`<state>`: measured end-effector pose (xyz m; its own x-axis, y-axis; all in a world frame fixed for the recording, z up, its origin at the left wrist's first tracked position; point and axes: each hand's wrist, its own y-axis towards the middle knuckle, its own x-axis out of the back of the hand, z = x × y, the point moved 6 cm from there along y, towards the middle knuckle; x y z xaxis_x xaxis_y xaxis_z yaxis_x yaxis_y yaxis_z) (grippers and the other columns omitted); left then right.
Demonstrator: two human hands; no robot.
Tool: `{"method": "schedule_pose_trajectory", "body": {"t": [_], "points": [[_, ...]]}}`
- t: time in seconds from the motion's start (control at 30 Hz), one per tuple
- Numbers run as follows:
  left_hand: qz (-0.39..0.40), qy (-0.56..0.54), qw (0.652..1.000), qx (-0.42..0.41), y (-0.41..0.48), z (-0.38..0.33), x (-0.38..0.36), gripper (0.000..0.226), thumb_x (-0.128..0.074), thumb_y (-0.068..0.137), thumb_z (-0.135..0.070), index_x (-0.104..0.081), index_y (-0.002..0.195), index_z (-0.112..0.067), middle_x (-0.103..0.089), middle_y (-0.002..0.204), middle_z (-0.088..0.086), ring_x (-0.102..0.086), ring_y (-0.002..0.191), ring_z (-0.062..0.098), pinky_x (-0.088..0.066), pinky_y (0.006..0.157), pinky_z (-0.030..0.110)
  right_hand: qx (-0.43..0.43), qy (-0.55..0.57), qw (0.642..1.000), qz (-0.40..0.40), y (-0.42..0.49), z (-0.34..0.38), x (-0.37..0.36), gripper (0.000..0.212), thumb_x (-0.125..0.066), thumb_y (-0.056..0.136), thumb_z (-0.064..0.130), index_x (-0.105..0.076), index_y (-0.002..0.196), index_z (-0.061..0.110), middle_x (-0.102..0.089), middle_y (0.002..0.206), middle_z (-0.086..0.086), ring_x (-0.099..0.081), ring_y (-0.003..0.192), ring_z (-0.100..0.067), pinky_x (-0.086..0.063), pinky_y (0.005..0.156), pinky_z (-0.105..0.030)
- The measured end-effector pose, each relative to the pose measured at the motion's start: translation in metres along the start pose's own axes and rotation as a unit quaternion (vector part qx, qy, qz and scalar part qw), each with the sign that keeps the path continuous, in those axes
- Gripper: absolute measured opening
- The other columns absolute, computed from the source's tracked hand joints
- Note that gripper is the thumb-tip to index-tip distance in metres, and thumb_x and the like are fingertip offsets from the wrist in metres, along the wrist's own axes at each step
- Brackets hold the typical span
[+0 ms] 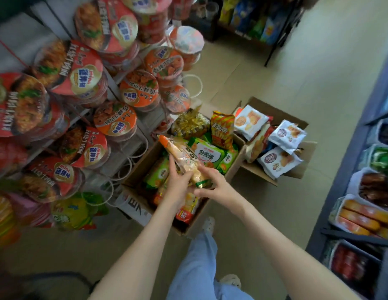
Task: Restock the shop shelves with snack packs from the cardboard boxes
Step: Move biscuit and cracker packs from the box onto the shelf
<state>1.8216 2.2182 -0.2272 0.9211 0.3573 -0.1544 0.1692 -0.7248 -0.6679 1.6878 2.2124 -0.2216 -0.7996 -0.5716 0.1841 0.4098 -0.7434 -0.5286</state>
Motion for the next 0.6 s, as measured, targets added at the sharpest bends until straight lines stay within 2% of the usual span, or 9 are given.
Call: {"method": "schedule_pose_trajectory", "body": {"t": [0.07, 0.13, 0.2, 0.27, 0.37, 0.47, 0.5, 0.57, 0.6], "points": [[0.058, 0.015, 0.998, -0.009, -0.018, -0.005, -0.034, 0.086, -0.053, 0.091, 0.002, -0.013, 0.148, -0.049, -0.055, 0.136, 0.003, -0.066, 0.107, 0.026, -0.057, 0.068, 0.039, -0.008, 0.068, 0.997, -0.033, -0.032, -0.003, 0.031, 0.068, -0.072, 0.082, 0.037, -0.042, 0.142, 0.029, -0.036, 0.140, 0.009, -0.035, 0.130, -0.009, -0.033, 0.105, -0.027], [0.123, 0.037, 0.992, -0.018, -0.040, -0.008, -0.071, 0.086, -0.053, 0.089, 0.005, -0.016, 0.147, -0.047, -0.061, 0.130, 0.007, -0.066, 0.107, 0.029, -0.056, 0.073, 0.041, -0.016, 0.084, 0.990, -0.116, -0.066, -0.010, 0.070, 0.063, -0.069, 0.085, 0.035, -0.042, 0.141, 0.024, -0.041, 0.138, 0.004, -0.042, 0.123, -0.009, -0.036, 0.097, -0.022], [0.193, 0.049, 0.980, -0.021, -0.063, -0.010, -0.111, 0.085, -0.050, 0.088, 0.009, -0.021, 0.146, -0.045, -0.066, 0.122, 0.009, -0.066, 0.106, 0.031, -0.055, 0.080, 0.046, -0.021, 0.095, 0.978, -0.183, -0.101, -0.015, 0.109, 0.077, -0.076, 0.077, 0.039, -0.037, 0.142, 0.021, -0.043, 0.139, 0.001, -0.046, 0.119, -0.010, -0.040, 0.097, -0.024], [0.273, 0.053, 0.960, -0.015, -0.090, -0.012, -0.154, 0.083, -0.046, 0.087, 0.013, -0.025, 0.142, -0.046, -0.067, 0.120, 0.009, -0.065, 0.106, 0.032, -0.054, 0.083, 0.047, -0.019, 0.118, 0.971, -0.208, -0.142, -0.015, 0.142, 0.098, -0.083, 0.066, 0.043, -0.028, 0.145, 0.026, -0.042, 0.141, 0.005, -0.048, 0.121, -0.010, -0.042, 0.102, -0.028], [0.406, 0.073, 0.911, 0.002, -0.127, -0.013, -0.217, 0.081, -0.041, 0.086, 0.015, -0.033, 0.136, -0.049, -0.063, 0.128, 0.009, -0.067, 0.103, 0.029, -0.058, 0.075, 0.040, -0.003, 0.113, 0.961, -0.253, -0.213, -0.012, 0.184, 0.107, -0.079, 0.076, 0.023, -0.003, 0.151, 0.032, -0.034, 0.138, 0.011, -0.042, 0.123, -0.007, -0.039, 0.095, -0.014], [0.504, 0.109, 0.857, 0.020, -0.164, -0.010, -0.280, 0.083, -0.052, 0.082, 0.005, -0.031, 0.140, -0.049, -0.061, 0.131, 0.008, -0.058, 0.116, 0.038, -0.049, 0.092, 0.055, -0.003, 0.064, 0.930, -0.363, -0.284, -0.015, 0.218, 0.115, -0.080, 0.075, 0.028, 0.008, 0.147, 0.044, -0.027, 0.149, 0.008, -0.035, 0.133, -0.013, -0.030, 0.108, -0.028], [0.527, 0.122, 0.841, 0.020, -0.178, -0.009, -0.301, 0.085, -0.057, 0.080, 0.001, -0.028, 0.143, -0.048, -0.060, 0.131, 0.008, -0.055, 0.120, 0.040, -0.044, 0.098, 0.059, -0.002, 0.051, 0.913, -0.405, -0.307, -0.016, 0.225, 0.116, -0.080, 0.075, 0.030, 0.009, 0.147, 0.045, -0.023, 0.150, 0.010, -0.030, 0.134, -0.010, -0.027, 0.107, -0.028], [0.573, 0.149, 0.806, 0.001, -0.209, -0.006, -0.343, 0.088, -0.065, 0.082, -0.003, -0.022, 0.147, -0.044, -0.062, 0.130, 0.006, -0.056, 0.119, 0.038, -0.046, 0.097, 0.057, 0.002, 0.040, 0.874, -0.484, -0.352, -0.018, 0.237, 0.117, -0.080, 0.074, 0.031, 0.009, 0.148, 0.042, -0.017, 0.151, 0.010, -0.022, 0.132, -0.005, -0.023, 0.109, -0.028], [0.598, 0.168, 0.784, -0.016, -0.225, -0.004, -0.363, 0.089, -0.066, 0.083, -0.003, -0.020, 0.148, -0.043, -0.063, 0.128, 0.005, -0.059, 0.117, 0.036, -0.050, 0.093, 0.055, 0.005, 0.031, 0.851, -0.524, -0.373, -0.016, 0.242, 0.117, -0.081, 0.073, 0.032, 0.008, 0.149, 0.042, -0.014, 0.154, 0.008, -0.020, 0.135, -0.007, -0.022, 0.112, -0.032]]}}
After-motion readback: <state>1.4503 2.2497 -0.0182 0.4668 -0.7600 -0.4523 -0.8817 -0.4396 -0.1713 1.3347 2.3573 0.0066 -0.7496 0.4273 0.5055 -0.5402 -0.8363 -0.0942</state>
